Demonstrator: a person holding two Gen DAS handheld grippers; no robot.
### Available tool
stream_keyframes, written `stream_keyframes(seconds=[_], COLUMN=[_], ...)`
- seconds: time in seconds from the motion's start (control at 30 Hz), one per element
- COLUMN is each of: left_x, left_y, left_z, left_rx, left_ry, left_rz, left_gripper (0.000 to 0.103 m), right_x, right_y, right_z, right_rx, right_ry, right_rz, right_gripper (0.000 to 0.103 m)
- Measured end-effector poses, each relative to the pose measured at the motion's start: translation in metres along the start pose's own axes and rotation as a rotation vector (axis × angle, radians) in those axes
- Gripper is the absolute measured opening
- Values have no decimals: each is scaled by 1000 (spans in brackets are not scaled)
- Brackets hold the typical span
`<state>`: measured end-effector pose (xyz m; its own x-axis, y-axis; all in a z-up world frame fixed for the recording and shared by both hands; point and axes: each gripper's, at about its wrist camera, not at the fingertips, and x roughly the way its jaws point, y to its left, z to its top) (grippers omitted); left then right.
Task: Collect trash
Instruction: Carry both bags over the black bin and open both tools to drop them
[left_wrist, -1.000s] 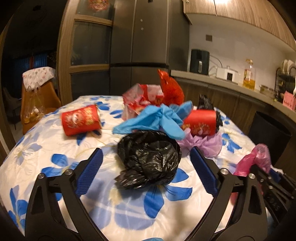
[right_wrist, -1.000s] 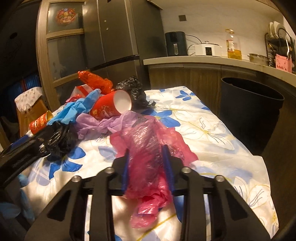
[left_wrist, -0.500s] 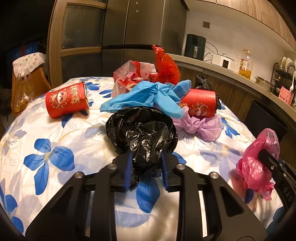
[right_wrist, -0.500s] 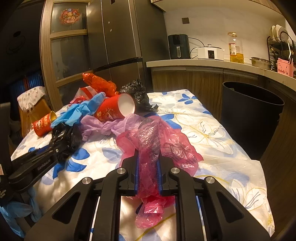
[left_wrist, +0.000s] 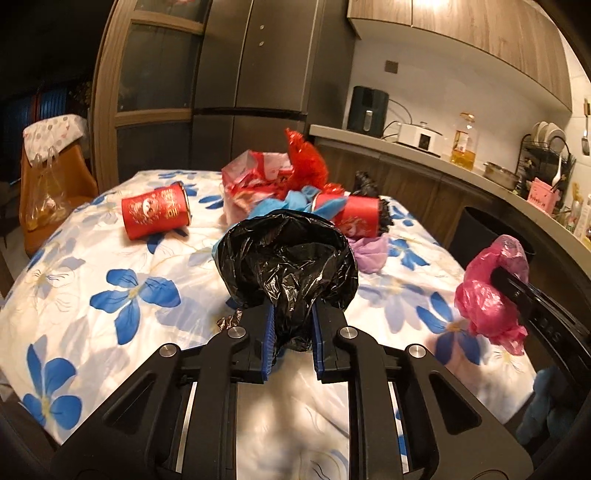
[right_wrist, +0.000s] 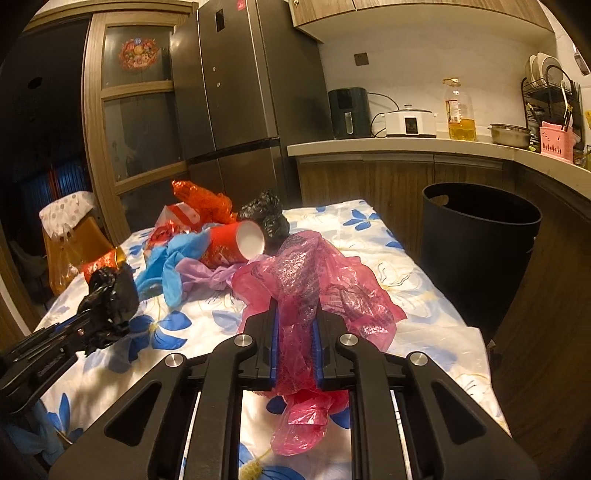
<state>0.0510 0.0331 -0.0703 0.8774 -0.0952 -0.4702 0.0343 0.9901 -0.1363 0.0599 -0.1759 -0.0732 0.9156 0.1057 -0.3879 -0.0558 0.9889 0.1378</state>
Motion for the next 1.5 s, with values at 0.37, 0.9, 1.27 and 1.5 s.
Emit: stream_keyframes(seconds=[0.37, 0.9, 1.27, 1.5], left_x=[-8, 63, 131, 155], left_y=[-52, -218, -296, -318], left_z=[41, 118, 121, 119], left_rx=[61, 186, 219, 226], left_ry=[-75, -161, -116, -92], left_rz=[-89, -413, -543, -576], left_gripper=[16, 16, 16, 16], right_x=[-21, -19, 7, 23], right_y=[-24, -131, -192, -212], right_z=[31, 117, 133, 137], right_rx=[34, 77, 115, 121], right_ry=[-88, -306, -309, -291], right_rz=[-31, -297, -358, -359], right_gripper=[15, 15, 15, 16])
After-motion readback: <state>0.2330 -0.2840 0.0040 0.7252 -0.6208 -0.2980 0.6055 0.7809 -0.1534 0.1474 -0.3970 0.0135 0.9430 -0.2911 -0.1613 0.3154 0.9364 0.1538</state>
